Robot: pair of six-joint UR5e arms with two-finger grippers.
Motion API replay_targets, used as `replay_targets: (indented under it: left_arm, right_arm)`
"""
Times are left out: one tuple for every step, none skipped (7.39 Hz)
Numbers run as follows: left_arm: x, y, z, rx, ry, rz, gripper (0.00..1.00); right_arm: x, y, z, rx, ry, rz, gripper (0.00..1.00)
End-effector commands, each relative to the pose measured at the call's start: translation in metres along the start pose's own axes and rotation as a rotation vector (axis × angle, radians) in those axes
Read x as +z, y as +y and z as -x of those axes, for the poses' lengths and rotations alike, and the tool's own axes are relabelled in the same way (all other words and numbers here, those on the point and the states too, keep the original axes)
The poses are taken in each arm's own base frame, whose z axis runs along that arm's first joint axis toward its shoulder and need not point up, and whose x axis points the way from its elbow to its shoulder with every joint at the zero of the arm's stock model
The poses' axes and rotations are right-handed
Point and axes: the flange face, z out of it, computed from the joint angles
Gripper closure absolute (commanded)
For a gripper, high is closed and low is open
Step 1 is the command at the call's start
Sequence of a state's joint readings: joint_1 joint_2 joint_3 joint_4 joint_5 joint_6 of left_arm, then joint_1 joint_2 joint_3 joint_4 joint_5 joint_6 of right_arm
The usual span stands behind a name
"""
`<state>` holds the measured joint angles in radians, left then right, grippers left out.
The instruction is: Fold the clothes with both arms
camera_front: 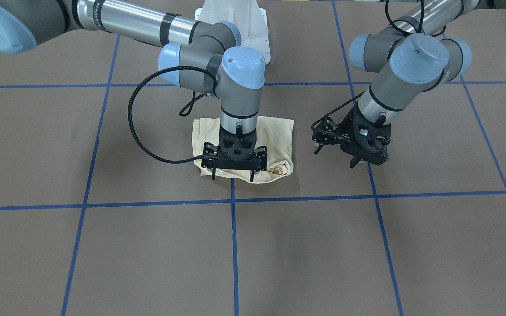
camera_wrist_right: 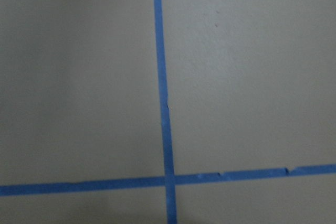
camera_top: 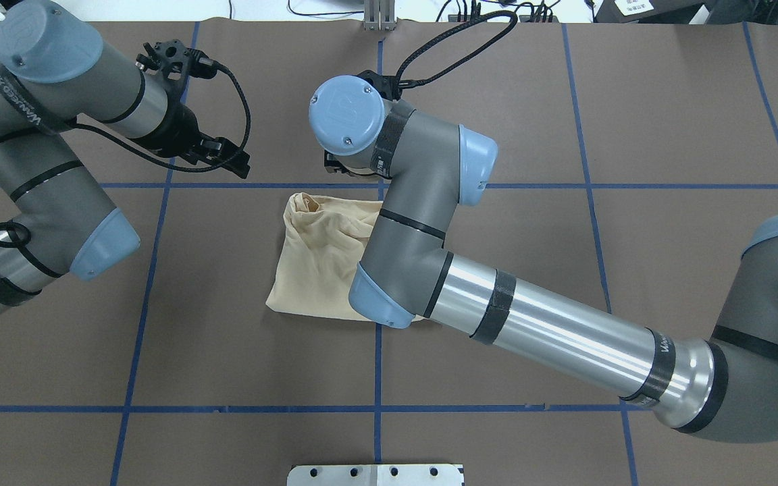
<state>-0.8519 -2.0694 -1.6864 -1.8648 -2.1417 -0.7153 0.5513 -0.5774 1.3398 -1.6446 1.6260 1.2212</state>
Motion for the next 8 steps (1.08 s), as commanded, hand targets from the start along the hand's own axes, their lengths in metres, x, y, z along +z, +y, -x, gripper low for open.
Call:
replay_targets:
  left_arm:
    - [0.001,0.0,0.0,-0.002,-0.001,0.001,0.0]
    - [0.002,0.001,0.002,-0.006,-0.002,0.002,0.0]
    - [0.001,0.0,0.001,-0.008,-0.001,0.001,0.0]
    - [0.002,0.0,0.0,-0.01,0.0,0.002,0.0]
    - [0.002,0.001,0.001,-0.011,-0.001,0.003,0.0]
    - [0.003,0.001,0.001,-0.011,-0.001,0.003,0.0]
    - [0.003,0.001,0.001,-0.012,-0.001,0.003,0.0]
    - [0.001,0.001,0.001,-0.012,0.0,0.0,0.0]
  right_arm:
    - [0.008,0.051,-0.015,-0.026,0.07,0.106,0.0]
    - [0.034,0.083,-0.018,-0.056,0.089,0.138,0.0]
    - [0.039,0.083,-0.02,-0.057,0.082,0.136,0.0]
    - [0.042,0.084,-0.022,-0.056,0.087,0.141,0.0]
    - [0.044,0.084,-0.023,-0.058,0.089,0.145,0.0]
    - [0.043,0.083,-0.023,-0.063,0.087,0.144,0.0]
    - [0.043,0.074,-0.027,-0.065,0.087,0.134,0.0]
    - [0.045,0.059,-0.034,-0.05,0.097,0.114,0.0]
